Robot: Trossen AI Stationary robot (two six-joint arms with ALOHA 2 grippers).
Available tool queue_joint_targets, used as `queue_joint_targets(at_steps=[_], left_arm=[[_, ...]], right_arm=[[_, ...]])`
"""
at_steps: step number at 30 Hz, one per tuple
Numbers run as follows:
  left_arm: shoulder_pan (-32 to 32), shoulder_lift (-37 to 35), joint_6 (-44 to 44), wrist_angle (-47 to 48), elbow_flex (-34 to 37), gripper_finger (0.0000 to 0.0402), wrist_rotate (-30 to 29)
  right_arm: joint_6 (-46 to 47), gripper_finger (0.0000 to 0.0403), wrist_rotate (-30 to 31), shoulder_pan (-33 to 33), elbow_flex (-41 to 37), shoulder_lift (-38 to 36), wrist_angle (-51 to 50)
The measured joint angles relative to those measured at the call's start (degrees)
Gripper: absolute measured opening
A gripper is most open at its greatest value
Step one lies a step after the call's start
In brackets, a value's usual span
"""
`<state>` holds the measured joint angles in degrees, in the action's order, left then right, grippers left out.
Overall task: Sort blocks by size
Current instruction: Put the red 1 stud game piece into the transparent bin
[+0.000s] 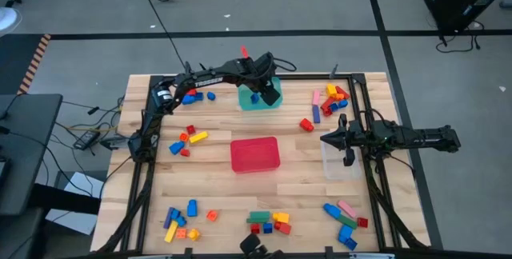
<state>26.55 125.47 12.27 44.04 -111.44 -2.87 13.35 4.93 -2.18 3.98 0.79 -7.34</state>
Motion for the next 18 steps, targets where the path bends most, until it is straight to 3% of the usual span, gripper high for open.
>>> queue_joint_targets(at_steps=[9,14,18], left_arm=[[-1.23,-1.85,-3.26,2.7,-1.51,0.0193,-0.72],[-3.7,-2.56,-6.19,3.08,-1.53,0.0193,-6.83],[-5.03,-3.87,-8.82,2.19,0.05,0.0193,-7.86]], right_arm=[[-0.01,0.003,1.59,0.0,0.0,0.0,0.44],[0.01,0.0027,3.05,0.0,-0.01,0.0,1.33],[-1.98,0.0029,7.21,0.05,-0.01,0.19,2.32]])
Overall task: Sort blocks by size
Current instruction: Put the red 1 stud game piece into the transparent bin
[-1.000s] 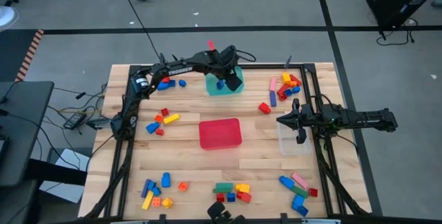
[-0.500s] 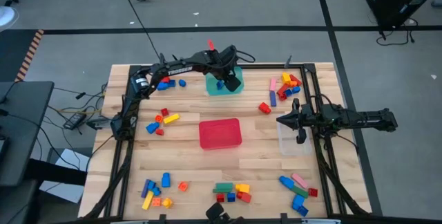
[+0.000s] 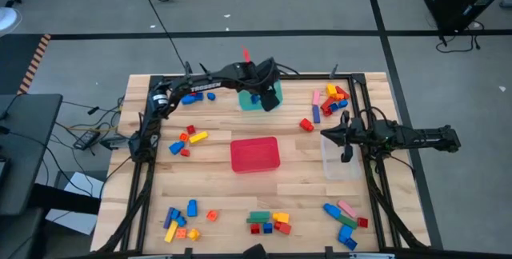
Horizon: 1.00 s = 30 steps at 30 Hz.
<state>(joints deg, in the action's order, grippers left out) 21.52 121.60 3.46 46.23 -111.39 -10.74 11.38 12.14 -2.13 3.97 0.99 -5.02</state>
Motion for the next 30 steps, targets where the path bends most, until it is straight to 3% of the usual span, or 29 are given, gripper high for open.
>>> queue_joint_targets(at_steps=[5,10,16,23,30], left_arm=[[-0.77,-5.77,-0.03,-6.44,10.19,0.0193,0.96],[-1.3,-18.38,3.31,-20.68,28.89,0.0193,1.26],[-2.72,-36.56,9.37,-32.03,51.66,0.0193,0.68],[-6.01,-56.02,13.47,-45.97,72.77,0.0193,-0.18],[-9.08,-71.66,16.46,-48.17,83.77,0.0193,-0.13]], right_arm=[[2.49,0.0031,0.41,0.0,0.0,0.63,1.91],[4.1,0.0029,1.39,0.13,0.0,2.63,5.79],[3.22,0.0032,6.81,0.13,2.5,9.64,16.11],[1.91,0.0027,11.02,1.34,17.25,26.65,10.82],[1.26,0.0028,10.93,6.28,39.96,47.52,-10.29]])
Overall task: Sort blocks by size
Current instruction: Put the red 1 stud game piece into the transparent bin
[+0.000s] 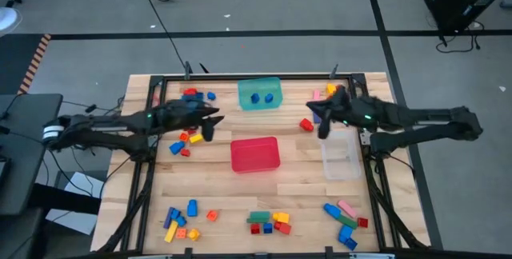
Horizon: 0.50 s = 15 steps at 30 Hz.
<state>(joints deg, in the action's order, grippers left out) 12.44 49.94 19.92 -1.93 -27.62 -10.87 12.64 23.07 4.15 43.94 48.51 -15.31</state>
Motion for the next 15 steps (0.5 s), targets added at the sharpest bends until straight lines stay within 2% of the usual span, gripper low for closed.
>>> queue_joint_targets(at_steps=[4,8,15], left_arm=[[-0.97,-5.69,0.06,0.16,2.58,0.0193,0.02],[-1.31,-8.29,-1.22,1.31,2.89,0.0193,0.04],[-1.32,-8.42,-1.37,2.46,2.89,0.0193,1.51]], right_arm=[[5.88,0.0035,-0.88,3.85,12.29,11.54,-15.64],[11.27,0.0048,-6.72,7.94,20.72,21.44,-30.28],[14.95,0.0105,-9.89,10.37,23.92,32.86,-42.06]])
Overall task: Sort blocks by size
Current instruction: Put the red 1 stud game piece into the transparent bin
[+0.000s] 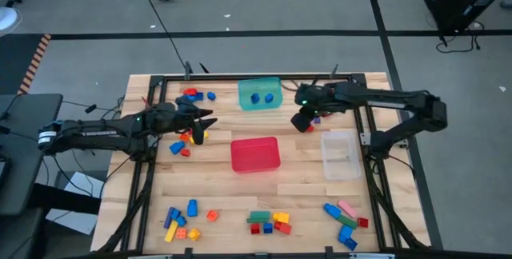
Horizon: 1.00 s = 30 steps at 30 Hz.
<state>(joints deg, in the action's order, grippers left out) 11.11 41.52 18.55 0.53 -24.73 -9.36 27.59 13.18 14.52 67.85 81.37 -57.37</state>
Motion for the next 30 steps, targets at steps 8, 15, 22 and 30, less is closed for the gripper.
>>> queue_joint_targets(at_steps=[8,15,22,30], left_arm=[[0.0,0.04,0.15,1.54,0.0,0.0193,3.92],[0.0,0.04,0.15,1.54,0.0,0.0193,4.13],[0.0,0.04,0.17,1.54,0.0,0.0193,4.11],[0.0,0.07,-0.09,1.49,0.0,0.0193,4.11]], right_arm=[[-1.49,0.0197,-0.49,0.24,0.04,6.67,-3.32],[-9.8,0.0276,-4.27,5.02,0.04,11.85,-3.31],[-14.75,0.0318,-8.1,9.93,0.03,16.36,-1.37],[-18.66,0.0313,-9.83,11.61,-0.07,22.99,-0.94]])
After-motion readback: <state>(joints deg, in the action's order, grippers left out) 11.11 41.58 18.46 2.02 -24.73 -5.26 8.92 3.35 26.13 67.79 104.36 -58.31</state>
